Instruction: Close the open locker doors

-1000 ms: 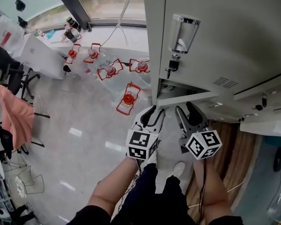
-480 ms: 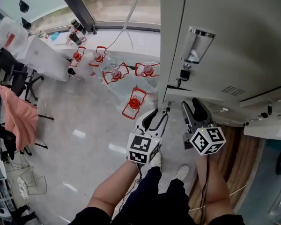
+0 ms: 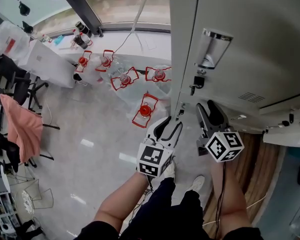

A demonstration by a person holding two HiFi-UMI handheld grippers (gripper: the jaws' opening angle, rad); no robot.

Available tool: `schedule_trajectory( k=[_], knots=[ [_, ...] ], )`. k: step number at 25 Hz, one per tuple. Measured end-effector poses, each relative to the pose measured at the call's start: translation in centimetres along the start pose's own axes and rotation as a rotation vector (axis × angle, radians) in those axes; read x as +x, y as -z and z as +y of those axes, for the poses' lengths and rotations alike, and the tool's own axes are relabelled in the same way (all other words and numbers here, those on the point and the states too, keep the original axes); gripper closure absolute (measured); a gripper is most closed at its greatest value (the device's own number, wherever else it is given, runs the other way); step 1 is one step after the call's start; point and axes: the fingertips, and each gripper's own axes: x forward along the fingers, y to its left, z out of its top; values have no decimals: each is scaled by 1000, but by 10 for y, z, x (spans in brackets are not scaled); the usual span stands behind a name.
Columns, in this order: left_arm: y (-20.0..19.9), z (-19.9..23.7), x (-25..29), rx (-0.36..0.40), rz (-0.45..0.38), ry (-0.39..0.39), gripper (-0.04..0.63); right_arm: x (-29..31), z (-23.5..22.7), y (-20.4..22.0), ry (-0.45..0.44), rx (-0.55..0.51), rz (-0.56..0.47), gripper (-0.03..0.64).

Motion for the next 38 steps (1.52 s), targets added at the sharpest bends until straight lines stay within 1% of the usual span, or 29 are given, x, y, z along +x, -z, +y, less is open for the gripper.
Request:
schedule_trajectory(
  k=[11, 17, 20, 25, 29, 32, 35, 38],
  knots=[
    [-7, -12, -7, 6, -20, 25, 416, -11, 1, -2, 10, 11, -5, 405],
    [-8, -31, -15, 6, -24, 68, 407, -40, 2, -3, 32, 17, -12, 396],
    [-11, -47, -19, 12, -33, 106, 407, -64, 1, -6, 54, 18, -25, 393],
    [-16, -88, -26, 6, -34, 185, 405, -115, 0, -15, 96, 7, -55, 385],
    [-21, -126, -38, 19, -57, 239, 405, -163, 0, -24, 120, -16, -90, 380],
    [-32, -160, -52, 42, -95, 294, 407, -204, 2, -38, 145, -37, -137, 370],
    [-37, -194, -69, 67, -129, 319, 407, -247, 7, -49, 149, -68, -174, 370],
    [-37, -232, -98, 87, -168, 325, 413, -299, 20, -56, 132, -100, -208, 374]
  ],
)
